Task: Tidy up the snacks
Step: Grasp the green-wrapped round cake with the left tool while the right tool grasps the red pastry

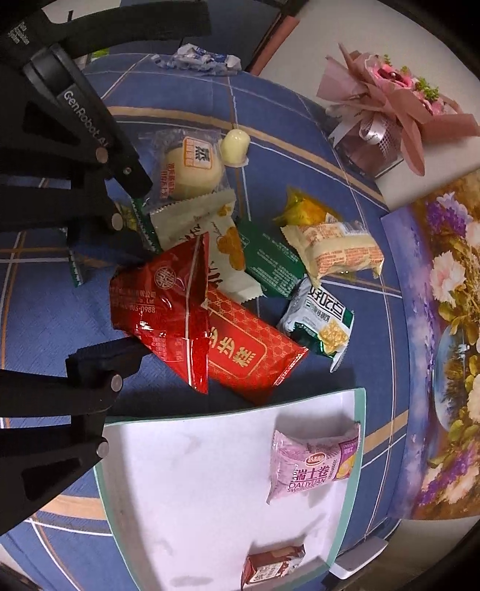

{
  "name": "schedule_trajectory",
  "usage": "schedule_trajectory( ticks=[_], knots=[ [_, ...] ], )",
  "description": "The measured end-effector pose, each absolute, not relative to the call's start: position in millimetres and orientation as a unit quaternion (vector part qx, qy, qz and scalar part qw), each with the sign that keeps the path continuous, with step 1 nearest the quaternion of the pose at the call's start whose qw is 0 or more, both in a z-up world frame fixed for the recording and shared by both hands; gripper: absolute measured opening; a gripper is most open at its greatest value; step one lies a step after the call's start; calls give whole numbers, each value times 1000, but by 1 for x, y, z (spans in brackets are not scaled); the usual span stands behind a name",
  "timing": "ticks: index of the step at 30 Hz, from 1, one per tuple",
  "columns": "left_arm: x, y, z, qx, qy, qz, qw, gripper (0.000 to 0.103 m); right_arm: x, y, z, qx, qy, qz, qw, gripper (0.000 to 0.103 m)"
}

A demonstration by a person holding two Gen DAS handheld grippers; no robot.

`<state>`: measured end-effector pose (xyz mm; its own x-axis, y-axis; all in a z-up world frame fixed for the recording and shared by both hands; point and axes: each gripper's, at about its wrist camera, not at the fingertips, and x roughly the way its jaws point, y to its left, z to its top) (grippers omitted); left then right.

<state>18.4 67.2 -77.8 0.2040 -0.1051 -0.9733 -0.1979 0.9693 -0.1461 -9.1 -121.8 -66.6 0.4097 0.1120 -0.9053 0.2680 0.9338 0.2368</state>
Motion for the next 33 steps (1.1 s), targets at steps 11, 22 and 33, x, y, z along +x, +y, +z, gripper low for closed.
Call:
schedule_trajectory(
  ticks=[11, 22, 33],
  knots=[
    [7, 37, -65, -115, 633, 3, 765, 99, -27, -134, -63, 173, 553, -66, 813, 36],
    [-2, -12, -67, -81, 649, -16, 757, 98, -39, -143, -59, 177, 558, -72, 808, 36],
    [2, -43, -81, -79, 659, -35, 747, 81, -41, -148, -62, 178, 560, -77, 806, 36]
  ],
)
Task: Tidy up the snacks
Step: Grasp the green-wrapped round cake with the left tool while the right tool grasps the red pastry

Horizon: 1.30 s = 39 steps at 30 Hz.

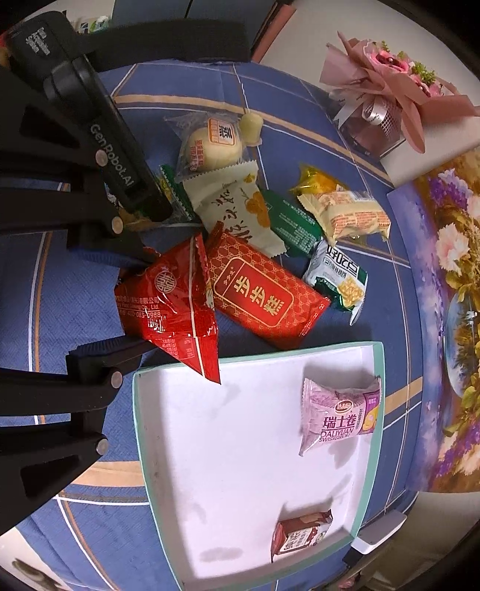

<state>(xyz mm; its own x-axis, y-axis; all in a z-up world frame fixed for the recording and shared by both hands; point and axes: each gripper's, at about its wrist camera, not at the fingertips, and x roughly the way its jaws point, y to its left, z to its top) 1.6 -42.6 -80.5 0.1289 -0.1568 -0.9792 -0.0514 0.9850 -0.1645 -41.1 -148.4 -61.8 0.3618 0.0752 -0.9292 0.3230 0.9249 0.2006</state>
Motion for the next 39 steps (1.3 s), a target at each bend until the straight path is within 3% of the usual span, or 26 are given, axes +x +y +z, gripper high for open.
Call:
schedule_trajectory(
  ticks=[9, 39],
  knots=[
    [18, -45, -83, -52, 656, -22, 753, 64, -34, -147, -73, 176, 564, -72, 803, 36],
    [51, -16, -80, -61, 641, -19, 765, 61, -11, -139, -81, 151, 567, -64, 807, 34]
  ],
)
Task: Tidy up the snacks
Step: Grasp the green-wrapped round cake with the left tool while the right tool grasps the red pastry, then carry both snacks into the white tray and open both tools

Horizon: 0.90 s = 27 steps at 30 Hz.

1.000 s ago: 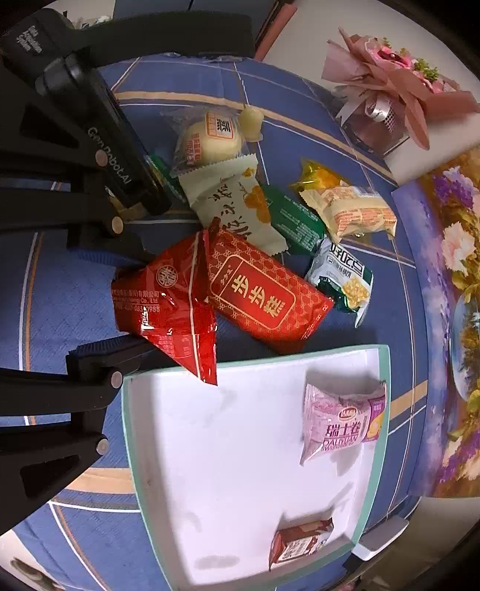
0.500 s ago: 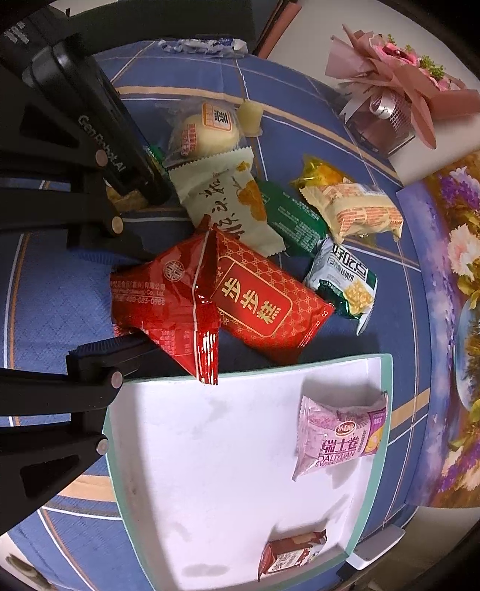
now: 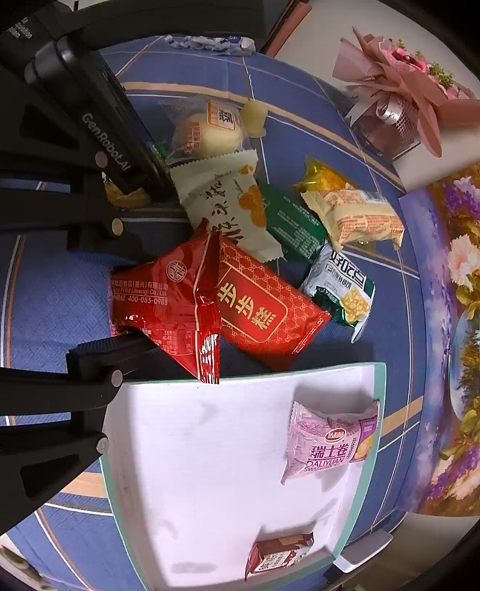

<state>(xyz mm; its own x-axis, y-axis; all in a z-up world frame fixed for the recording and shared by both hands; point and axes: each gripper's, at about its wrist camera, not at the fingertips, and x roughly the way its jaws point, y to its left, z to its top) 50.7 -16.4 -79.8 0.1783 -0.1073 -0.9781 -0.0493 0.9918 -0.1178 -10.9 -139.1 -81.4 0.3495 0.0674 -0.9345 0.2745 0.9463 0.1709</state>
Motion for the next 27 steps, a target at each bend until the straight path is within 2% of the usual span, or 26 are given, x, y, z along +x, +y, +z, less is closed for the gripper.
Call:
schedule_trajectory(
  ticks=[16, 27],
  knots=[
    [31, -2, -44, -77, 609, -42, 788, 61, -32, -147, -45, 169, 526, -59, 832, 34],
    [16, 13, -12, -82, 570, -40, 817, 61, -44, -193, -35, 214, 502, -114, 830, 34]
  ],
)
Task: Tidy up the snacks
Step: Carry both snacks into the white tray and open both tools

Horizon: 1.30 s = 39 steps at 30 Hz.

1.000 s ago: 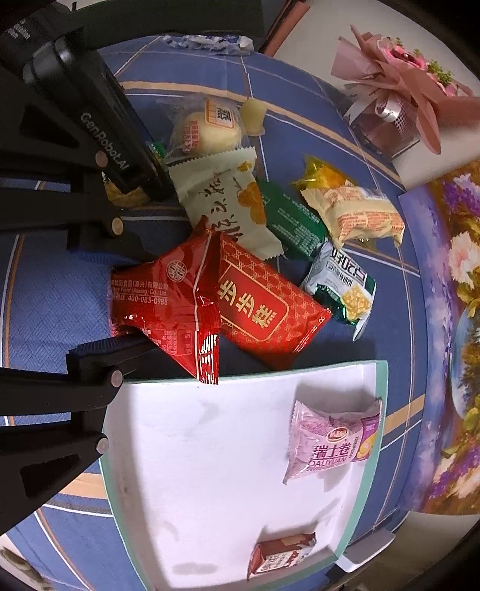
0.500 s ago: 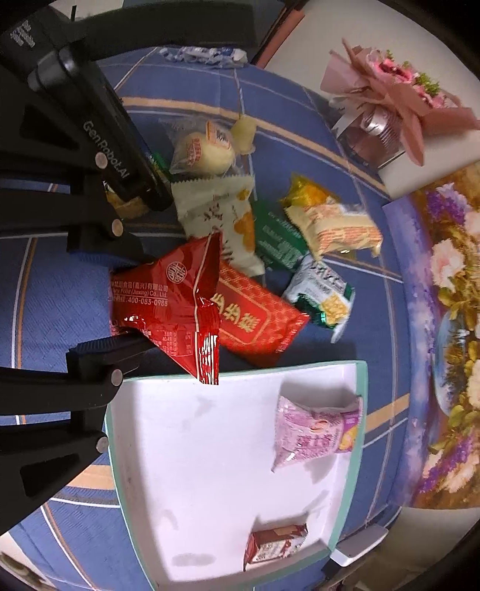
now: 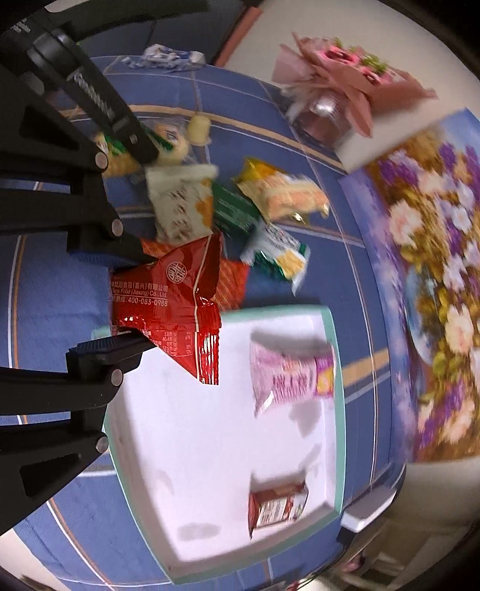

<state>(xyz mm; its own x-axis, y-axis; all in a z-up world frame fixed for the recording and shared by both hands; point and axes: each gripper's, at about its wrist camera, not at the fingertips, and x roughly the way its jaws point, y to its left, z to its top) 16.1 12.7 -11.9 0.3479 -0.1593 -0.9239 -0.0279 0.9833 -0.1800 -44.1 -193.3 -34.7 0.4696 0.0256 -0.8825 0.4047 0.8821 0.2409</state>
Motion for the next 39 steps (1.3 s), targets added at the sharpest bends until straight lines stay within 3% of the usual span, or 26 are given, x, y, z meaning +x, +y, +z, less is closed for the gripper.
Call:
schedule_trajectory(
  ticks=[23, 39],
  knots=[
    [3, -191, -25, 68, 556, -222, 798, 61, -93, -344, -52, 280, 470, -321, 773, 34],
    [13, -222, -38, 94, 556, -229, 794, 61, -98, -365, -56, 290, 466, -341, 763, 34]
  ],
)
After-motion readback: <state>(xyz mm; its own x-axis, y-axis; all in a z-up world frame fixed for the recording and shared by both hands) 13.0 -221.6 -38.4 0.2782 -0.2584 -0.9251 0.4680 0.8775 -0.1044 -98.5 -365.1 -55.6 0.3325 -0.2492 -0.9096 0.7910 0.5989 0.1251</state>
